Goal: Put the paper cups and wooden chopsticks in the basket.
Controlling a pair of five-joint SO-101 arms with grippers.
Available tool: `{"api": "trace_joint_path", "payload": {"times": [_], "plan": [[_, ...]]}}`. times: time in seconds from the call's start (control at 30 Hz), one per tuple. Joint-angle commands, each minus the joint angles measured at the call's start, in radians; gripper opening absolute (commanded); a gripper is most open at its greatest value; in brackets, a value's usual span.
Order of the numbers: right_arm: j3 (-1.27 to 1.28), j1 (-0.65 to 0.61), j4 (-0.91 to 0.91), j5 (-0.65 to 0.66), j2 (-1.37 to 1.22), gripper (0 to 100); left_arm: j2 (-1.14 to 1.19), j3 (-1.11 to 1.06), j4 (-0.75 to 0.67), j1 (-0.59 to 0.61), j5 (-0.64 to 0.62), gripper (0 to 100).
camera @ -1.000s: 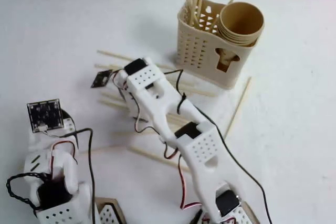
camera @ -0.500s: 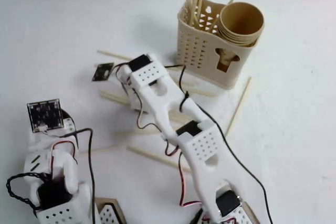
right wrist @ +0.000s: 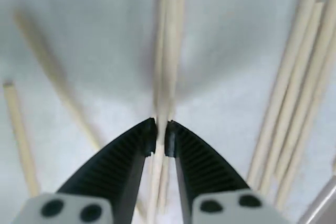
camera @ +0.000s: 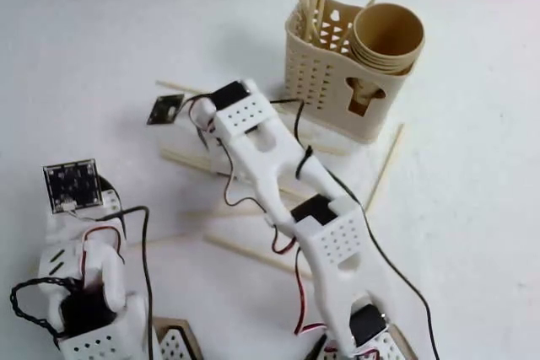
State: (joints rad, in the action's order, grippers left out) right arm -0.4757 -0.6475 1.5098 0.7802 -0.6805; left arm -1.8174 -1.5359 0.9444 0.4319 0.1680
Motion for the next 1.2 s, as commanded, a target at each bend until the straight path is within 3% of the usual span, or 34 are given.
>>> {"api": "trace_joint_path", "payload": {"times": [0.0, 0.2, 0.33, 0.53, 0.63, 1.17], "plan": [[0.015, -0.005, 0.004, 0.008, 0.068, 1.8, -0.012, 0.008, -0.025, 0.008, -0.008, 6], [0.052, -0.018, -0.007, 0.003, 0.067, 11.6, -0.012, 0.008, -0.025, 0.008, -0.008, 6], [0.064, -0.018, -0.050, 0.003, 0.028, 12.2, -0.012, 0.008, -0.025, 0.008, -0.008, 6], [0.018, -0.018, -0.065, 0.011, -0.087, 11.3, -0.012, 0.008, -0.025, 0.008, -0.008, 6], [-0.015, -0.018, -0.059, 0.012, -0.131, 1.8, -0.012, 0.008, -0.025, 0.008, -0.008, 6], [-0.163, -0.012, 0.104, 0.031, -0.015, 1.9, -0.012, 0.008, -0.025, 0.008, -0.008, 6]]}}
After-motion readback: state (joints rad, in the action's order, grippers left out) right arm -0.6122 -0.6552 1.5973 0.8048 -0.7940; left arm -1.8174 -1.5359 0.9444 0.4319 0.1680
